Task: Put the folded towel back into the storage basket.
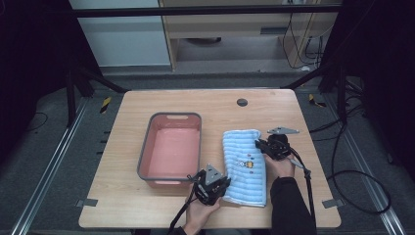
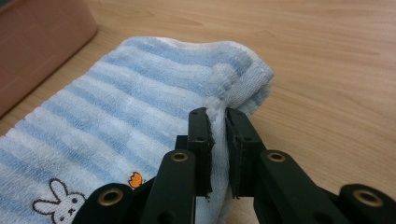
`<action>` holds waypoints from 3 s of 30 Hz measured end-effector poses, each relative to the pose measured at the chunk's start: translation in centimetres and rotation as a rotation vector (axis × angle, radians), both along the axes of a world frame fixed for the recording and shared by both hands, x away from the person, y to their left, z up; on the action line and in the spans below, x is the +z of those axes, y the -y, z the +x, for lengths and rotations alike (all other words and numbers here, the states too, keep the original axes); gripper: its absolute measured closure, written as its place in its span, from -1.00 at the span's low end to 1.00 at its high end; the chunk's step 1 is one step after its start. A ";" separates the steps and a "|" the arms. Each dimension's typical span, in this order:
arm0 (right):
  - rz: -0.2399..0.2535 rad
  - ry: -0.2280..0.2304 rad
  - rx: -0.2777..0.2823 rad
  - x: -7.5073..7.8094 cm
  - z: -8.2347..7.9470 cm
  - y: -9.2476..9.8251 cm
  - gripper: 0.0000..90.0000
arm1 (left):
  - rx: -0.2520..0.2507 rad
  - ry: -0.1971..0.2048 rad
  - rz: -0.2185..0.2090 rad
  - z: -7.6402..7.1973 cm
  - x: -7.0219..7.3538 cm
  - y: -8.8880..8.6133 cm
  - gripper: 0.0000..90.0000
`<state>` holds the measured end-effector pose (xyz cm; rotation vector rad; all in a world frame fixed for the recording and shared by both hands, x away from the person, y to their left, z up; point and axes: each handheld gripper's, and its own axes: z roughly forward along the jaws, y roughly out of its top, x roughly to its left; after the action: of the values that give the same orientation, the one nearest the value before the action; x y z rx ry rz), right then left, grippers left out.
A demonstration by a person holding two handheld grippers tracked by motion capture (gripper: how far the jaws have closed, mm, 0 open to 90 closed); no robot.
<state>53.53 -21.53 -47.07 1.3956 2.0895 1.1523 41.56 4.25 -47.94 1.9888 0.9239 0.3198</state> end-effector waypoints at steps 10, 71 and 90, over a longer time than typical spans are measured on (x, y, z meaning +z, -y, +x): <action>0.025 0.047 -0.003 1.7 -0.8 0.3 0.81 | -0.013 0.033 -0.015 -0.2 1.8 -0.5 0.88; 0.068 0.336 0.038 13.7 -2.4 -4.6 0.82 | 0.012 0.225 -0.064 -0.7 11.3 -6.0 0.88; 0.069 0.362 0.079 16.2 -1.2 -9.0 0.83 | 0.086 0.268 -0.075 -0.5 13.1 -10.3 0.88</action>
<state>52.32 -12.48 -30.90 1.0456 1.8754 1.4025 41.03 14.52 -34.84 1.7882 0.8379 0.5772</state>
